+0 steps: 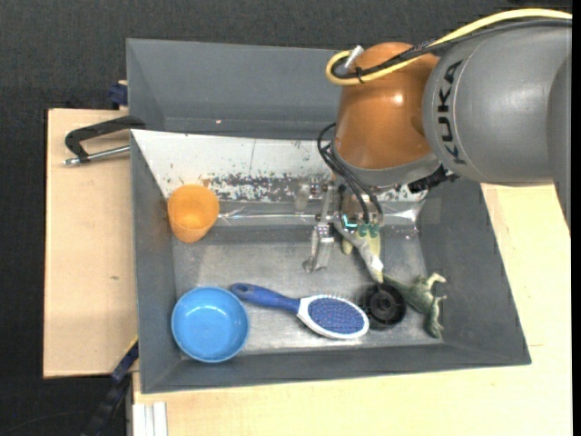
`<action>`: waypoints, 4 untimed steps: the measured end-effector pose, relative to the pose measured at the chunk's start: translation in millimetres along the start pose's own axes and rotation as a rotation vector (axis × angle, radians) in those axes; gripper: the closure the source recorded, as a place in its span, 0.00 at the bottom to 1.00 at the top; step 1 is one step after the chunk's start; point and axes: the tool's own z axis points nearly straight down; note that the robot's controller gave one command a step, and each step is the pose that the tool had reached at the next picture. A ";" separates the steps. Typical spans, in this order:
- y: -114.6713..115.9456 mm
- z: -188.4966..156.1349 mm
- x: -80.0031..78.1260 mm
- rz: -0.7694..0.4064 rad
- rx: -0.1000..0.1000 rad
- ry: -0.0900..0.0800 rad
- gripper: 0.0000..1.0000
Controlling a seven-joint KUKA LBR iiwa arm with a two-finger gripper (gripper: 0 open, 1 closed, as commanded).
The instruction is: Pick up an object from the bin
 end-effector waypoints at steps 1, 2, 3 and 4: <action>13.1 72.6 87.6 -0.442 0.000 0.001 0.00; 41.3 97.5 35.1 -0.215 -0.002 -0.012 0.00; 40.1 97.1 35.2 -0.213 -0.001 -0.011 1.00; 37.5 -81.4 38.2 -0.253 0.000 -0.020 1.00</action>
Offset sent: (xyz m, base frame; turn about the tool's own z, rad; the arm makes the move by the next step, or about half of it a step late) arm -0.0861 0.0120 -0.0704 -0.4410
